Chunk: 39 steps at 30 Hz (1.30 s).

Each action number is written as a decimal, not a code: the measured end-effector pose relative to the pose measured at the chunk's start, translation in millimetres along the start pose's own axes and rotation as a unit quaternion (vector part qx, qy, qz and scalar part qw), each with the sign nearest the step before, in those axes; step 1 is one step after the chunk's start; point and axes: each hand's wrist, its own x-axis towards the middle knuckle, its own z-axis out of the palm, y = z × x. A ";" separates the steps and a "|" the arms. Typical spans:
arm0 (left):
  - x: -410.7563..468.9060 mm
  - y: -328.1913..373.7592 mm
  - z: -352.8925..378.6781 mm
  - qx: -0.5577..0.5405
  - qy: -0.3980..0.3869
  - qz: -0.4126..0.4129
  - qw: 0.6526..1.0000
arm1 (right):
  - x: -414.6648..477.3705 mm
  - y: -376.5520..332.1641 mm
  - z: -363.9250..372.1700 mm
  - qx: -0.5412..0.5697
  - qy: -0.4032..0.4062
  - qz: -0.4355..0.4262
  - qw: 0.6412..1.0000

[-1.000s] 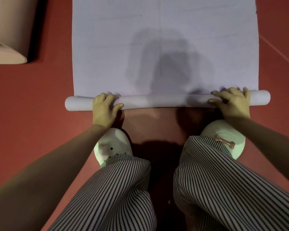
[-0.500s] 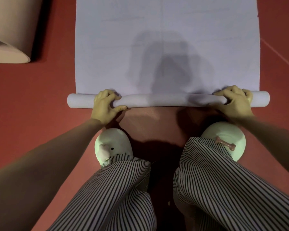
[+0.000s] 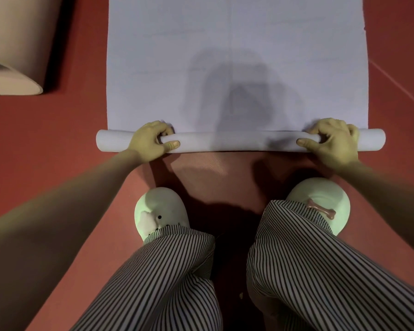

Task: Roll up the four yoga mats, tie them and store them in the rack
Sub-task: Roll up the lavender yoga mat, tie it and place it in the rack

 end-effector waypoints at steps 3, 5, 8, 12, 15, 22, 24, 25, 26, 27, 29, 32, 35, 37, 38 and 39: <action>1.1 2.3 -0.2 0.026 -0.024 0.018 0.999 | -12.8 2.6 8.8 -0.067 0.049 -0.053 0.995; 0.3 2.0 2.1 0.045 -0.026 0.024 0.998 | -18.2 3.1 14.5 -0.077 0.060 -0.071 0.993; -3.7 -1.5 5.1 0.040 -0.004 0.025 0.999 | -17.5 3.5 16.0 -0.047 0.050 -0.065 0.996; -14.4 2.7 21.7 0.133 0.120 0.103 0.978 | -12.0 -0.7 9.8 -0.004 0.016 -0.030 0.999; -27.6 7.6 41.1 0.142 0.170 0.088 0.971 | -10.9 -6.0 8.7 0.020 0.007 0.030 0.999; -20.9 3.7 23.4 0.104 0.083 0.077 0.988 | 0.4 -3.6 7.0 0.047 0.020 0.020 0.998; -19.3 4.9 25.1 0.077 0.102 0.071 0.989 | -4.9 -4.4 11.9 0.015 0.039 -0.032 0.999; -18.7 5.0 25.8 0.064 0.108 0.070 0.990 | -8.9 -3.4 16.7 -0.002 0.056 -0.057 0.997; -17.4 5.3 25.7 0.058 0.106 0.071 0.990 | -12.7 -2.5 20.3 -0.013 0.072 -0.071 0.995; -15.3 6.1 23.5 0.055 0.098 0.069 0.991 | -14.6 -2.0 21.5 -0.020 0.078 -0.078 0.994; -9.0 8.5 15.3 0.051 0.067 0.054 0.995 | -12.2 -3.2 18.7 -0.043 0.050 -0.081 0.995; 0.1 14.8 1.1 0.042 0.010 0.018 0.999 | 0.7 -13.0 8.9 -0.080 -0.002 -0.044 0.996; 6.5 15.0 -7.3 0.040 -0.031 0.001 0.999 | 10.9 -22.1 2.7 -0.069 -0.005 -0.014 0.998; 8.8 13.2 -11.1 0.025 -0.044 -0.001 0.999 | 15.7 -21.8 -0.6 -0.066 -0.014 -0.020 0.998; 9.0 13.8 -11.9 0.017 -0.046 -0.001 0.999 | 17.8 -20.6 -1.8 -0.068 -0.022 -0.022 0.997; 9.4 14.6 -11.1 0.018 -0.047 0.000 0.999 | 20.4 -20.3 -3.3 -0.070 -0.028 -0.024 0.997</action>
